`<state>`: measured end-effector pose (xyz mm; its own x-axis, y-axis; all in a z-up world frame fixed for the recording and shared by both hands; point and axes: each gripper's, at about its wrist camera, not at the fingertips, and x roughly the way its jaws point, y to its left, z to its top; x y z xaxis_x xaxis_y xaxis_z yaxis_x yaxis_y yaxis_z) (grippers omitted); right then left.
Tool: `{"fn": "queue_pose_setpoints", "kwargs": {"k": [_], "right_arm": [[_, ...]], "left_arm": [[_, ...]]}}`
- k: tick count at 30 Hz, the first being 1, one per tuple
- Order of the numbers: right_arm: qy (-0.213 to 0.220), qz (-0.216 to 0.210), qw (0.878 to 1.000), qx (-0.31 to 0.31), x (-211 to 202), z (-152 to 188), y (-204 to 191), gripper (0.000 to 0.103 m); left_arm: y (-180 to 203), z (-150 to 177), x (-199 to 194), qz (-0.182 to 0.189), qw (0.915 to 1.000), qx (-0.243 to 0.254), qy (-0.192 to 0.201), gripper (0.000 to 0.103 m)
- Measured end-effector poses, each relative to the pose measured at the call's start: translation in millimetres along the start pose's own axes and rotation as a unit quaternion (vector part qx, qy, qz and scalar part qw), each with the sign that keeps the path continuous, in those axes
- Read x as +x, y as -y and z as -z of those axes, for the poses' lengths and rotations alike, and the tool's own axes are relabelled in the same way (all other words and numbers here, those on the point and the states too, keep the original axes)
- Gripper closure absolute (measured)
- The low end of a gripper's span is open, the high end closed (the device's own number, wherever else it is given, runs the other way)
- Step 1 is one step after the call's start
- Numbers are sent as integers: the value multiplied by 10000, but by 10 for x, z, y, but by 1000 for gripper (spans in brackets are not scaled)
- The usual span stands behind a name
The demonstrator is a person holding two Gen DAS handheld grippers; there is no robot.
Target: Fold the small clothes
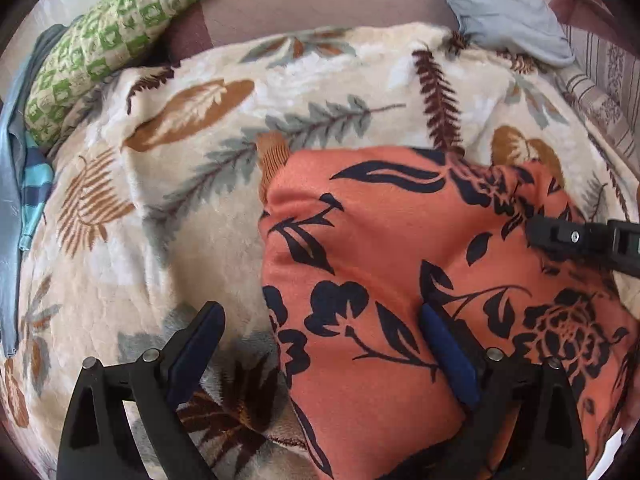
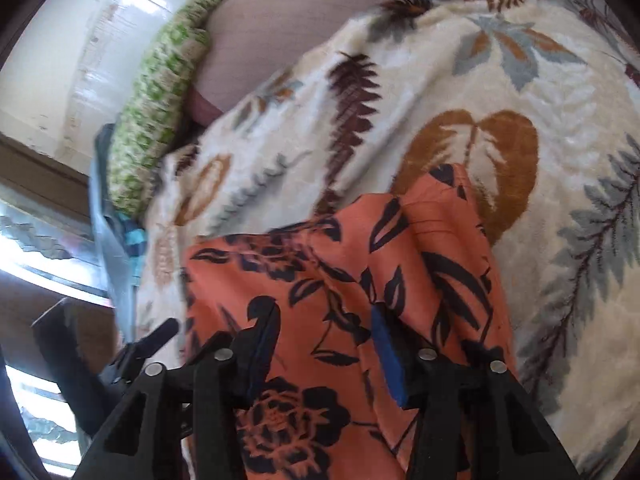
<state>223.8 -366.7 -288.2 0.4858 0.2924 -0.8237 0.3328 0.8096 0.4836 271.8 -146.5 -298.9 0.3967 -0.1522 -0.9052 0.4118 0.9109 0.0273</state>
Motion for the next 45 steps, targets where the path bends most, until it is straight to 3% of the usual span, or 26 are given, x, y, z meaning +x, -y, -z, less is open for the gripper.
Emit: {"fn": "queue_pose_setpoints", "kwargs": {"k": [1, 2, 7, 8, 12, 16, 19, 23, 28, 33, 45], "right_arm": [[81, 55, 9999, -68, 33, -3, 40, 88], [117, -70, 9999, 5, 37, 7, 81, 89], [269, -75, 9996, 9, -200, 147, 35, 88], [344, -99, 9994, -7, -312, 204, 18, 84], [646, -284, 9966, -413, -800, 485, -137, 84], [587, -189, 9947, -823, -1026, 912, -232, 84], [343, 133, 9956, -867, -898, 1186, -123, 84], [451, -487, 9970, -404, -806, 1322, 226, 84], [465, -784, 9951, -387, -792, 1377, 347, 87], [586, -768, 9944, -438, -782, 1437, 378, 89], [627, -623, 9944, -578, -782, 1501, 359, 89]], "left_arm": [[-68, 37, 5, 76, 9997, -208, 56, 0], [-121, 45, 9, 189, 9991, -369, 22, 0], [-174, 151, -212, 209, 9977, -639, -1, 0], [-161, 192, -318, 199, 9977, -651, 74, 1], [-13, 404, -756, 88, 9985, -318, 437, 1], [238, 723, -965, -18, 9987, 132, 493, 1], [362, 913, -892, -262, 9979, 380, 457, 1], [351, 1058, -725, -377, 9965, 439, 607, 0], [499, 1102, -789, -833, 9902, 768, 819, 0], [392, 1133, -787, -598, 9944, 380, 783, 0], [383, 1159, -814, -538, 9952, 280, 763, 0]]}}
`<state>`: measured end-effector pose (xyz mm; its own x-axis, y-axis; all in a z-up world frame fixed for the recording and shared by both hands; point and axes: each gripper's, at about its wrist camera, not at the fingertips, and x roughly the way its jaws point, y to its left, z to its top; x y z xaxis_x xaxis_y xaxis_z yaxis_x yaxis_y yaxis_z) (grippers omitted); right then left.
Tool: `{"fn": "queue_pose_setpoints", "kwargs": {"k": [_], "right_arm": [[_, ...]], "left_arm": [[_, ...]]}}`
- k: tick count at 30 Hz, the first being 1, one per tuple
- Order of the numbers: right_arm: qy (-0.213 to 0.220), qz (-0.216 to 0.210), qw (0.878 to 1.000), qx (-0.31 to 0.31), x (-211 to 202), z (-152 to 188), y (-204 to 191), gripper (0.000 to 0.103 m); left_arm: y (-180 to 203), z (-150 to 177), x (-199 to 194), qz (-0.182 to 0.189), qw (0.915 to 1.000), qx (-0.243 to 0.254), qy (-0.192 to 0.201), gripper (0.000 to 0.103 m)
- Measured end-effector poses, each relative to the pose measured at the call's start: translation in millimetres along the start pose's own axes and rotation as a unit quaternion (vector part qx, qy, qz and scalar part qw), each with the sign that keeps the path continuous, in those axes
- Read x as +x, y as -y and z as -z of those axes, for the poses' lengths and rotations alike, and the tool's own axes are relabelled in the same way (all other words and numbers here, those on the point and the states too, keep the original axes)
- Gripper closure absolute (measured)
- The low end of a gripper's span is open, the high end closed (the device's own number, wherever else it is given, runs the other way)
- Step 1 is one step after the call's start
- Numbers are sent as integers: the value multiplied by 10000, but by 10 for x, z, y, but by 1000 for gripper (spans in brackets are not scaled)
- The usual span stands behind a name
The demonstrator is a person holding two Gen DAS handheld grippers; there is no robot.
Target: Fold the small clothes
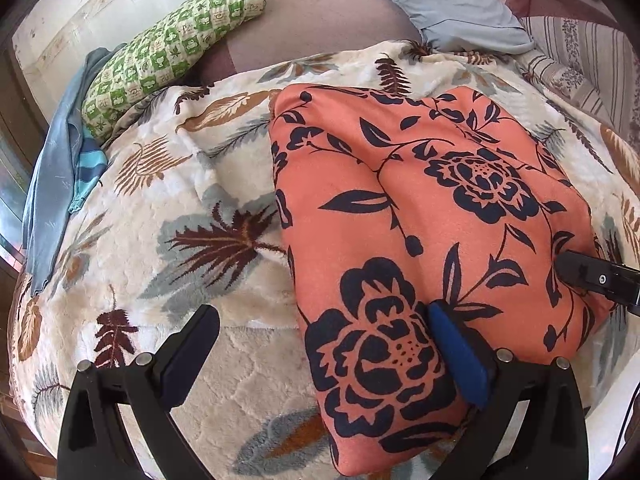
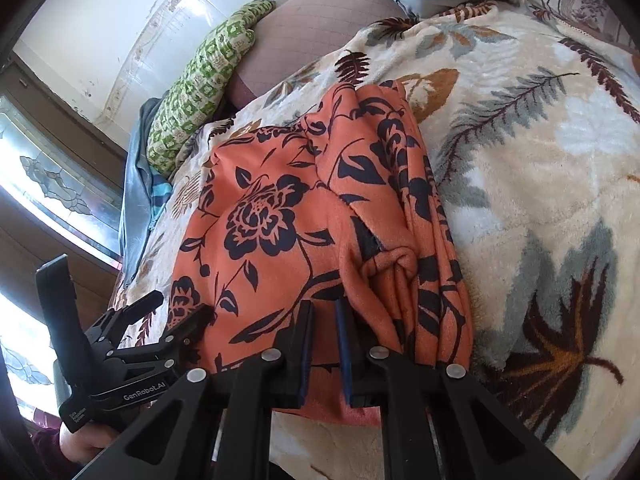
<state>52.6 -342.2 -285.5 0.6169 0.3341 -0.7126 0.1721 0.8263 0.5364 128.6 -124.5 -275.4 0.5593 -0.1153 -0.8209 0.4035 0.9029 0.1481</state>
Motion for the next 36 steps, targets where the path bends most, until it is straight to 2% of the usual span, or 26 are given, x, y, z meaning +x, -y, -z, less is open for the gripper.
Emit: {"fn": "queue_pose_setpoints", "kwargs": {"k": [21, 36], "right_arm": [[9, -10, 10000, -37, 8, 2, 3, 90], [71, -64, 9999, -75, 4, 17, 17, 89]], "left_arm": [[-32, 9, 3, 39, 10000, -58, 9, 0], [5, 11, -49, -117, 9999, -58, 22, 0]]}}
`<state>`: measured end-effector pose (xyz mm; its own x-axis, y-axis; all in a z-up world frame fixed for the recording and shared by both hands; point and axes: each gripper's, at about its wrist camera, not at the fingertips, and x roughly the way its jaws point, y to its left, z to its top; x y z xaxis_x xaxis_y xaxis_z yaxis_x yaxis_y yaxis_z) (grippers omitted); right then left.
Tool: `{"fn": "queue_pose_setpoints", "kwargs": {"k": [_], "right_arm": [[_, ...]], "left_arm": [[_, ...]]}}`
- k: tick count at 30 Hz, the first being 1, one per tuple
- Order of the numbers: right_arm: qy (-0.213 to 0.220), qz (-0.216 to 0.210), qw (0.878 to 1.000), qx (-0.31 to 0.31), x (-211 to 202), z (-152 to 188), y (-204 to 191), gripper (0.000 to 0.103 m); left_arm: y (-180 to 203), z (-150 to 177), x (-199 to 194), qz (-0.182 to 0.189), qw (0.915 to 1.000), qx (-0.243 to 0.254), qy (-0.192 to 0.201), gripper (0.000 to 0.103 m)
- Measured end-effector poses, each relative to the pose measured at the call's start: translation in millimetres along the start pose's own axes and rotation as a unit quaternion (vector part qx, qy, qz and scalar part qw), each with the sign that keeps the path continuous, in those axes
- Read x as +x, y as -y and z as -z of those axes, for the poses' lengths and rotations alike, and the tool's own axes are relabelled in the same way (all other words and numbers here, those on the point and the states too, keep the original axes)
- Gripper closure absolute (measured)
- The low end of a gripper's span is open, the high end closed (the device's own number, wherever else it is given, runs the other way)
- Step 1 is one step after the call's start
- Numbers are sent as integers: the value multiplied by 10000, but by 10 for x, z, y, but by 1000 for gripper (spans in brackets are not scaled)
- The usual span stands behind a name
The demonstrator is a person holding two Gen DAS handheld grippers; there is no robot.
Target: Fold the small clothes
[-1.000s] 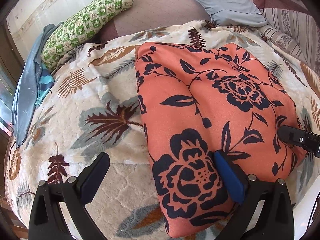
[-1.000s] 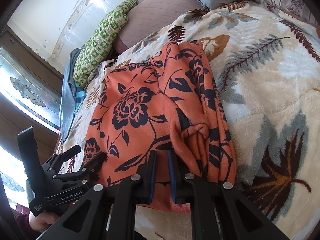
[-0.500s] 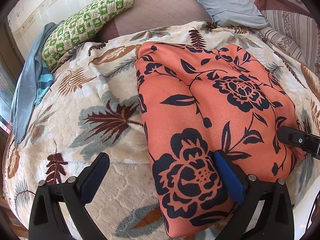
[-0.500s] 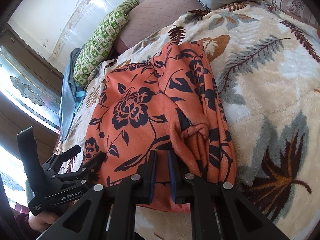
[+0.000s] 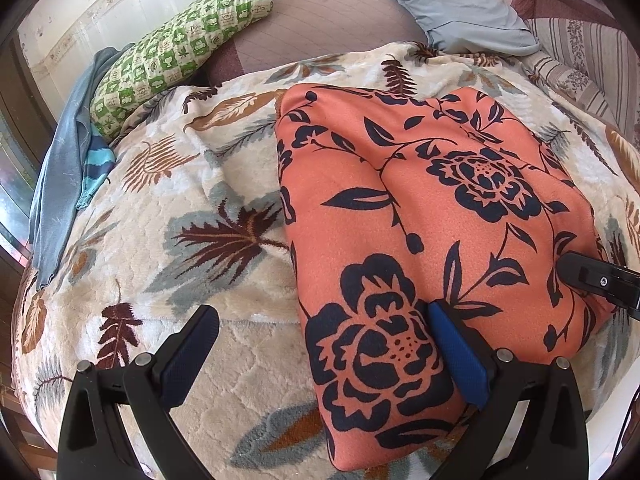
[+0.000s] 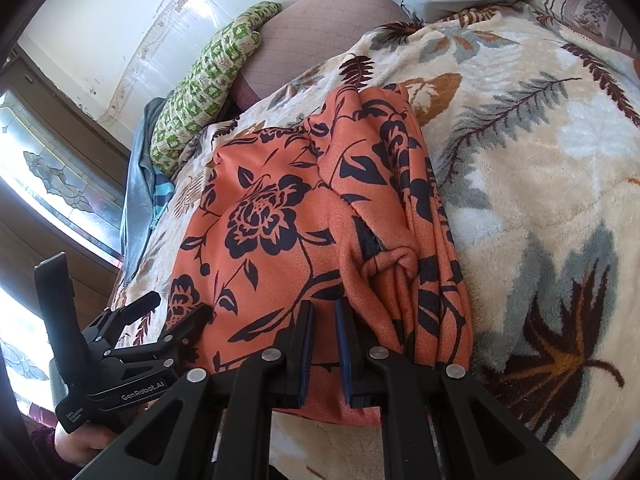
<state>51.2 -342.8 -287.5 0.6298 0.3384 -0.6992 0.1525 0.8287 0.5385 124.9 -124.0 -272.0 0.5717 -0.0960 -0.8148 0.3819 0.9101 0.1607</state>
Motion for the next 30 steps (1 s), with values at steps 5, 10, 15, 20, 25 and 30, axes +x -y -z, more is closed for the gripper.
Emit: {"fn": "queue_pose_setpoints", "kwargs": {"k": [5, 10, 15, 20, 25, 30], "right_arm": [[14, -13, 10000, -3, -8, 12, 4, 89], [8, -11, 10000, -1, -5, 10, 2, 89], [-1, 22, 10000, -10, -8, 16, 0, 89], [-19, 98, 9999, -35, -21, 42, -34, 89], [-69, 165, 9998, 10, -40, 42, -38, 90], [-101, 349, 9993, -22, -90, 68, -109, 90]], "left_arm": [[-9, 10, 0, 0, 10000, -7, 13, 0], [-28, 11, 11, 57, 10000, -60, 2, 0], [-70, 15, 30, 174, 9997, -148, -46, 0], [-74, 37, -9, 178, 9997, -161, -49, 0], [-151, 62, -103, 412, 9985, -329, -125, 0], [-227, 30, -374, 308, 9991, -289, -6, 0]]}}
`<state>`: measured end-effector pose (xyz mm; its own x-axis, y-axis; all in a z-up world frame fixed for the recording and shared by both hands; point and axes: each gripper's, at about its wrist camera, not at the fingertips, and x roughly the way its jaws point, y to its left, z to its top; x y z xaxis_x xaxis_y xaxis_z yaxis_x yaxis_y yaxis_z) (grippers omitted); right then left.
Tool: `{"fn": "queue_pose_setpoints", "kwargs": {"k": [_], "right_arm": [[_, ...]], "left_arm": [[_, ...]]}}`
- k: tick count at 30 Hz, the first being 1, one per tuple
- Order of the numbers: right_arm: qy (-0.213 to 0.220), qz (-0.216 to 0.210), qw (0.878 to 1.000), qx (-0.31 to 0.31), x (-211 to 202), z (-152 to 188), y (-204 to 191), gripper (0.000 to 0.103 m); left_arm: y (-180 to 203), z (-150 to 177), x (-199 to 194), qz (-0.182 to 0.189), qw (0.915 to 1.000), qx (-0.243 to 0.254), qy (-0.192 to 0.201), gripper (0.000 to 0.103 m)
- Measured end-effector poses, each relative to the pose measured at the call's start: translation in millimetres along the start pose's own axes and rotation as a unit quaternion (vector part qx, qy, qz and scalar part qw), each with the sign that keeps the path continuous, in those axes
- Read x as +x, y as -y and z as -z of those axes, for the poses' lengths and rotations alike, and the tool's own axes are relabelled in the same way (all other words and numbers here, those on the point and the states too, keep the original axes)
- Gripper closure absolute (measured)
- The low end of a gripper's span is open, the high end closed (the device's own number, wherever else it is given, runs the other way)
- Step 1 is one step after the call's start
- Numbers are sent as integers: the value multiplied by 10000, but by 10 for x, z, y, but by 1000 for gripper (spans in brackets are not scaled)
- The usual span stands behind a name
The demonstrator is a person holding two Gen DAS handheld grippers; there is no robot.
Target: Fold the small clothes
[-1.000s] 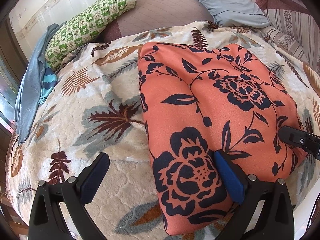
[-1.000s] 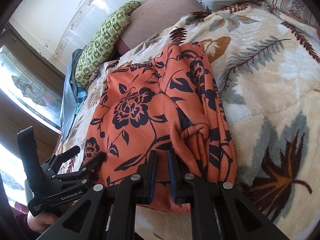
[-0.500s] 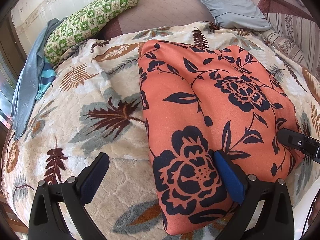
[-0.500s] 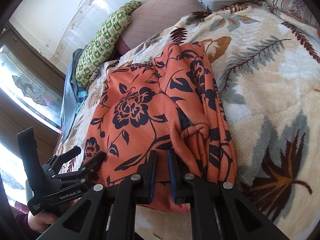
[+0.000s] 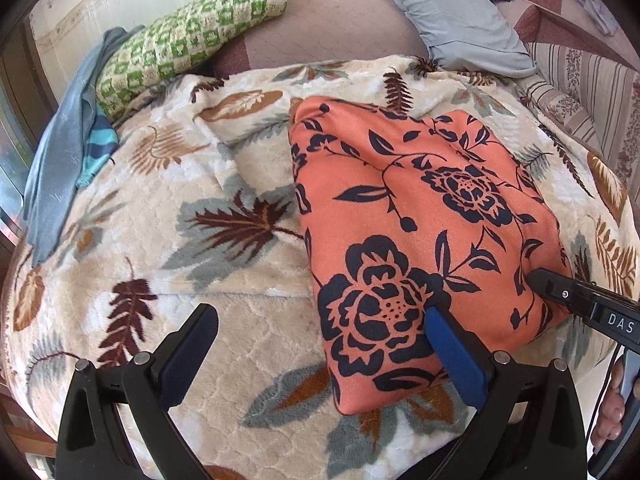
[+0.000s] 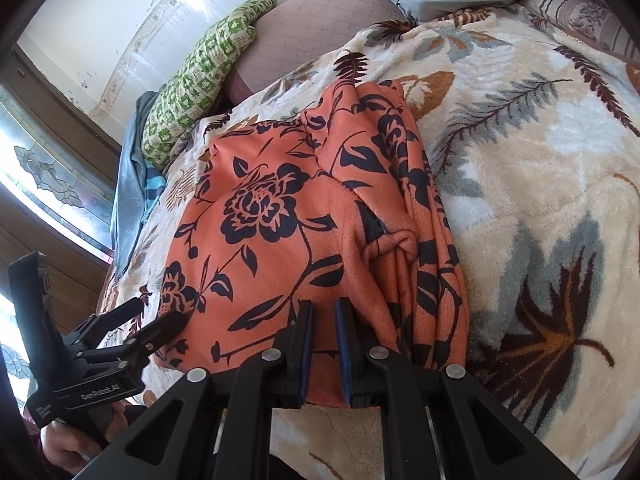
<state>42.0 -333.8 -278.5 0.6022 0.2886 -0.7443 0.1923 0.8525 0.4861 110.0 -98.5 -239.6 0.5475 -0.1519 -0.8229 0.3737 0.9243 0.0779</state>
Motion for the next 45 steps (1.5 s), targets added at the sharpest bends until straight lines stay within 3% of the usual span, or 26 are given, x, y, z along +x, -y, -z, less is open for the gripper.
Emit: {"fn": "queue_pose_setpoints", "kwargs": {"k": [10, 14, 21, 31, 36, 41, 43, 45], "right_arm": [[-174, 419, 9989, -79, -168, 32, -180, 87], [-144, 566, 9982, -121, -226, -1, -287, 87], [-79, 402, 9982, -432, -269, -71, -624, 87], [-460, 442, 9952, -748, 85, 29, -743, 87], [-467, 99, 9970, -613, 14, -65, -616, 87], [86, -74, 9997, -225, -328, -266, -297, 86], [250, 16, 9997, -35, -427, -330, -130, 76], [386, 120, 9990, 209, -499, -351, 36, 26]], "left_arm": [[-221, -215, -839, -242, 9945, -76, 1021, 0], [-290, -241, -1017, -287, 9926, -132, 1169, 0], [-359, -251, -1131, -283, 9908, -233, 1301, 0], [-386, -272, -904, -324, 9933, -283, 1070, 0], [-433, -258, -498, -180, 9979, -404, 473, 0], [-504, -179, -111, 26, 9972, -737, -143, 0], [-500, -156, -8, 144, 9962, -808, -297, 0], [-491, -143, 77, 234, 9954, -838, -402, 0]]}}
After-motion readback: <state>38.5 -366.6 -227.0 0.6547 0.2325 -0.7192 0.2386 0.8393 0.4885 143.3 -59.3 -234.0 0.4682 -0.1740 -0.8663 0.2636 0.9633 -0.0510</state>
